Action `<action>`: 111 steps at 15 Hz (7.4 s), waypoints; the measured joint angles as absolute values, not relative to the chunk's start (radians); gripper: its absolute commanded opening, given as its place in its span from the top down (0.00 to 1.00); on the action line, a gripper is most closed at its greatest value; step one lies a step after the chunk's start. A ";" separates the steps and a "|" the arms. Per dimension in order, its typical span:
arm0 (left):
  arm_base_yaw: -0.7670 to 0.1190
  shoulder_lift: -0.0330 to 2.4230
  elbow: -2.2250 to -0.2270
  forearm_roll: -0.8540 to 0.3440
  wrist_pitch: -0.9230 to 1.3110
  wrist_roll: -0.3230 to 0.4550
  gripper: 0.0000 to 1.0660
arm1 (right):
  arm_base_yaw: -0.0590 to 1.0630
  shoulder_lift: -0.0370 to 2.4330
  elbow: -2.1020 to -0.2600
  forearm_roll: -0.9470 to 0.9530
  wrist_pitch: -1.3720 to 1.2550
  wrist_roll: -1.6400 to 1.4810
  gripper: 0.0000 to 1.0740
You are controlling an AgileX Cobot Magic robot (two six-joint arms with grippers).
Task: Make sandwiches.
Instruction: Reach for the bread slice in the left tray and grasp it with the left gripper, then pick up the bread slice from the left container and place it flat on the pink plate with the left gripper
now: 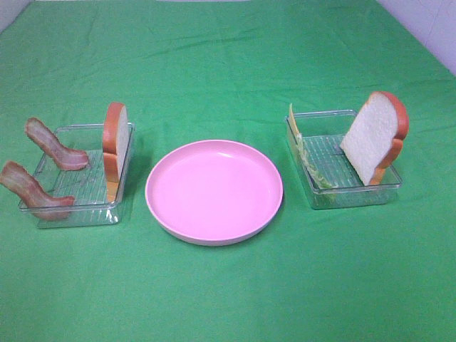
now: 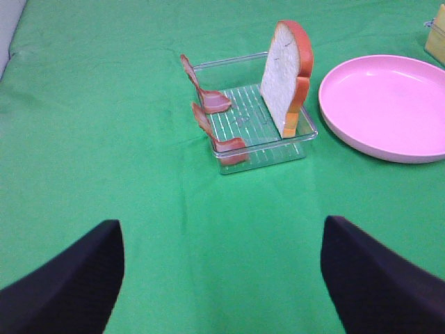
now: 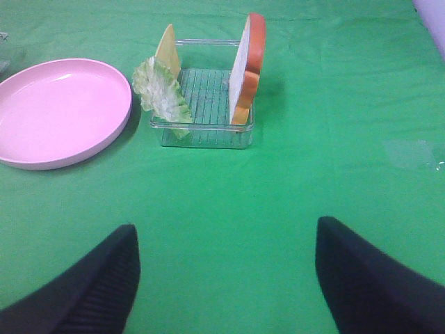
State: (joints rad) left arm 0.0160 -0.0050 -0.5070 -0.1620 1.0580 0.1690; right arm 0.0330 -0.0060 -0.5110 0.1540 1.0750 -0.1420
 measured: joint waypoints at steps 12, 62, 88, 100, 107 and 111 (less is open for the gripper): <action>0.016 -0.005 -0.507 -0.162 1.058 0.169 0.30 | 0.033 -0.006 -0.511 0.154 1.075 -0.142 0.36; -0.410 2.008 -1.669 0.021 1.146 -0.394 0.30 | 0.033 -0.006 -0.511 0.154 1.075 -0.142 0.36; -0.239 1.842 -1.670 -0.608 1.175 0.052 1.00 | 0.033 -0.006 -0.511 0.154 1.075 -0.142 0.36; -0.365 2.213 -1.670 -0.893 1.012 0.100 1.00 | 0.033 -0.006 -0.511 0.154 1.075 -0.142 0.36; -0.387 2.244 -1.670 -0.877 1.005 0.093 0.65 | 0.033 -0.006 -0.511 0.154 1.075 -0.142 0.36; -0.387 2.244 -1.670 -0.841 1.005 0.093 0.22 | 0.033 -0.006 -0.511 0.154 1.075 -0.142 0.36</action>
